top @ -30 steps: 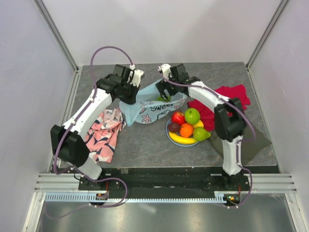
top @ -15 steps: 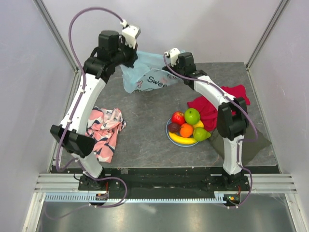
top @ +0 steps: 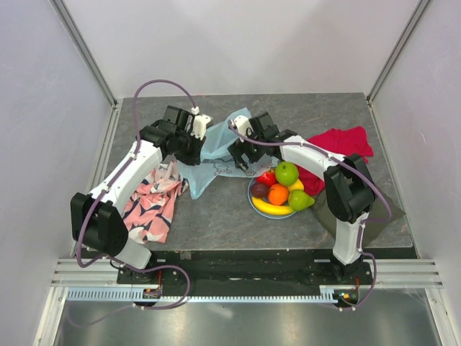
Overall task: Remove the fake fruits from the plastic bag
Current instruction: Adjust the plastic bag at the center of the board.
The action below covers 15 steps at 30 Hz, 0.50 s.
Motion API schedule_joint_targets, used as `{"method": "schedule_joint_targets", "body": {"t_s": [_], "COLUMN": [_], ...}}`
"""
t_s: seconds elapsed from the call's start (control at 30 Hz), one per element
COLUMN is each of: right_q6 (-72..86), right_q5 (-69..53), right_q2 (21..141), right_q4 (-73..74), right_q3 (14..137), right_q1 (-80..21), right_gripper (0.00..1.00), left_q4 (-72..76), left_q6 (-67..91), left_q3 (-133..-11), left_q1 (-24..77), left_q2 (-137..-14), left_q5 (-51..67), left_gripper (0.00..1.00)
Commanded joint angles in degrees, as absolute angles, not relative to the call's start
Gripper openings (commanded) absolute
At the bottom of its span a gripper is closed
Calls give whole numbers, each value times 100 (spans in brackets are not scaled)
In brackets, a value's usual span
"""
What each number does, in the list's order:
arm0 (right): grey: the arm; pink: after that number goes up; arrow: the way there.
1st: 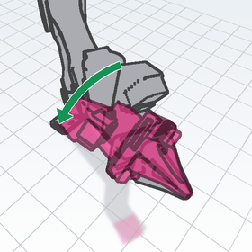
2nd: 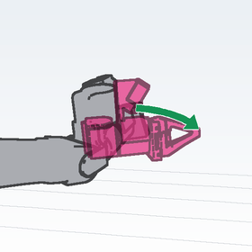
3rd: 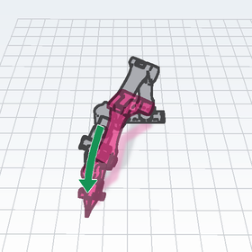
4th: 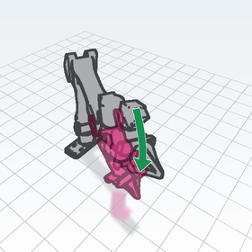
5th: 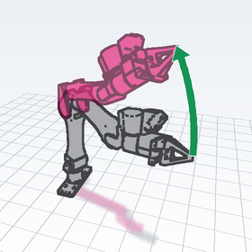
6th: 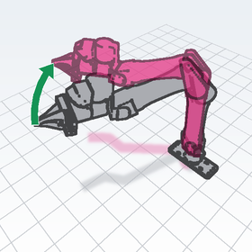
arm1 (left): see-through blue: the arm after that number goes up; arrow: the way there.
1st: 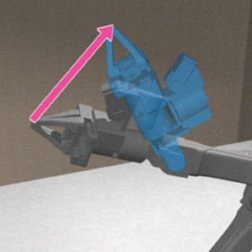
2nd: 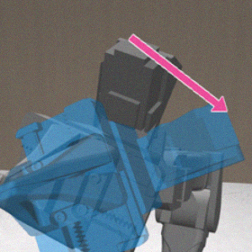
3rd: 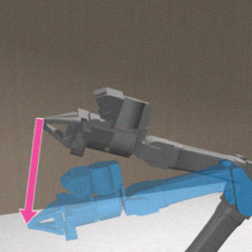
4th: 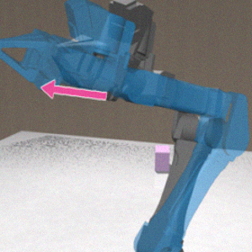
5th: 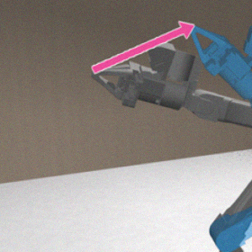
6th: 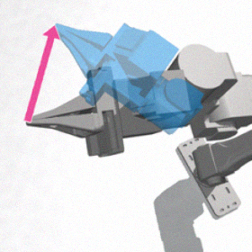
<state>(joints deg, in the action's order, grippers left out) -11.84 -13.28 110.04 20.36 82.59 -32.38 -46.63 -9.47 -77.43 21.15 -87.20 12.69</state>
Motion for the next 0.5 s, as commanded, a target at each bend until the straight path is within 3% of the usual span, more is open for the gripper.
{"method": "schedule_joint_targets", "body": {"t_s": [0.0,0.27,0.47], "right_q6": [-906,-554,-300], "right_q5": [-1538,-2030,-2031], "right_q2": [11293,10917,11205], "right_q4": [1819,1846,1986], "right_q3": [9052,9308,9544], "right_q1": [-3138,-3155,-3155], "right_gripper": [98,88,62], "left_q4": [-4263,-4210,-4210], "left_q6": [-625,-53,-53], "left_q3": [-8506,-9237,-9387], "left_q1": [2144,2136,2145], "left_q2": [-8710,-9087,-9246], "left_q5": [1292,1116,1344], "left_gripper": [2,2,2]}}
